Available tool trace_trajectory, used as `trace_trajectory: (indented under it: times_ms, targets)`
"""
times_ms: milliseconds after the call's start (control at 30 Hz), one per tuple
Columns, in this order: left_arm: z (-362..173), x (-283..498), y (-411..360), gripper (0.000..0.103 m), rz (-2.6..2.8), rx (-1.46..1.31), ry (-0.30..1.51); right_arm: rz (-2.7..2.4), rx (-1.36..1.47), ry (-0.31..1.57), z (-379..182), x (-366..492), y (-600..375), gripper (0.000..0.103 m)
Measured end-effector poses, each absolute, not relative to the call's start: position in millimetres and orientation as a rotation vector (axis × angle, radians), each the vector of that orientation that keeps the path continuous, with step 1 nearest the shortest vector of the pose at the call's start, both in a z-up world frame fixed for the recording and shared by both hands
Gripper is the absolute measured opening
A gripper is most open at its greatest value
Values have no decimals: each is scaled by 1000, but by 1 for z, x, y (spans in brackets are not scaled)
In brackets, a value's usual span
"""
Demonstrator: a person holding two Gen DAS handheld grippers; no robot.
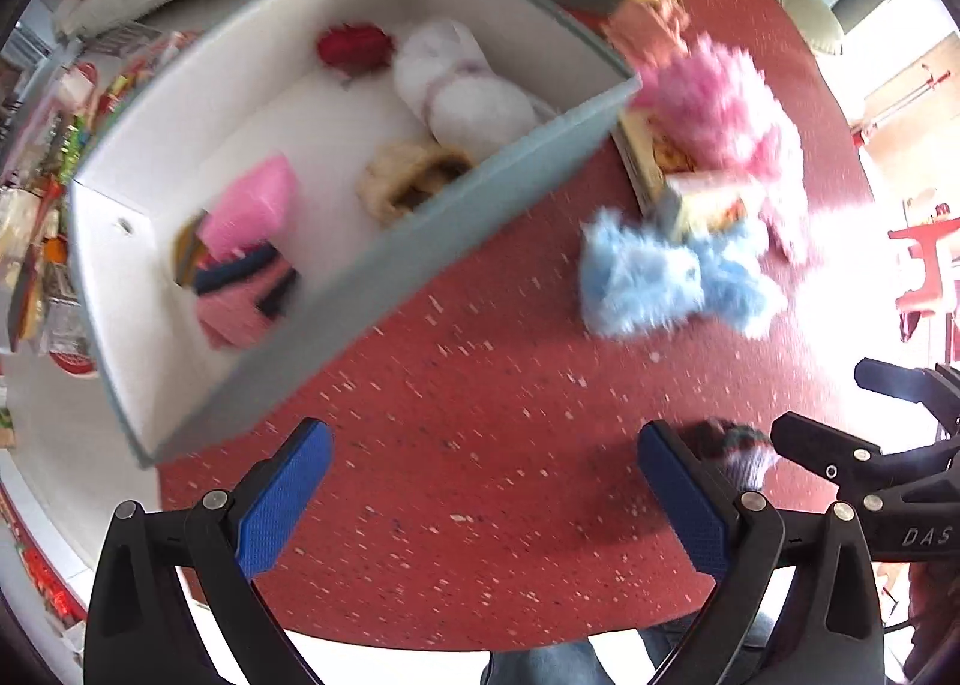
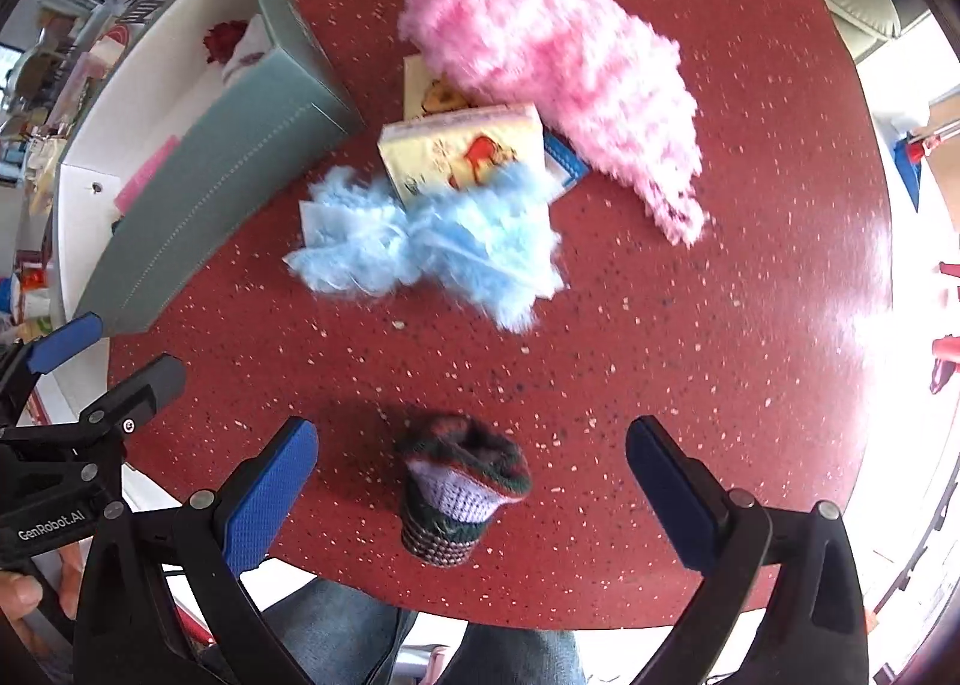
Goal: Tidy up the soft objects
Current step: 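Move the left tool to the light-blue fluffy item while the right tool approaches the striped knit hat, then close the left tool on the light-blue fluffy item while the right tool grasps the knit hat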
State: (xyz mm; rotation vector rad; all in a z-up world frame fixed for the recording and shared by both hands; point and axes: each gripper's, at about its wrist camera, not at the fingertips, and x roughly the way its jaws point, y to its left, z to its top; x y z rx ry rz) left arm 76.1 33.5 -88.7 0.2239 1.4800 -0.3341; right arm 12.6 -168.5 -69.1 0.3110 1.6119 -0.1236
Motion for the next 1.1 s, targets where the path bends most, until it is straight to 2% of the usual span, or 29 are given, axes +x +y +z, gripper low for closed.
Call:
trace_trajectory:
  times_ms: [133,400,600,933,1100]
  targets:
    - [-115,68,23,102,-350,216,1572,-141,372,1655,-89,-8,-172,103]
    - [-146,78,41,102,-289,-5,1721,-130,463,1718,-126,-24,-163,103]
    - [-145,88,43,102,-247,-51,1730,-159,431,1755,-146,-22,-156,103]
    - [-143,105,-8,102,-221,-145,1721,-321,109,1710,-138,-36,-188,103]
    - [-144,117,-39,102,-178,-247,1660,-399,216,1670,-121,-52,-237,103]
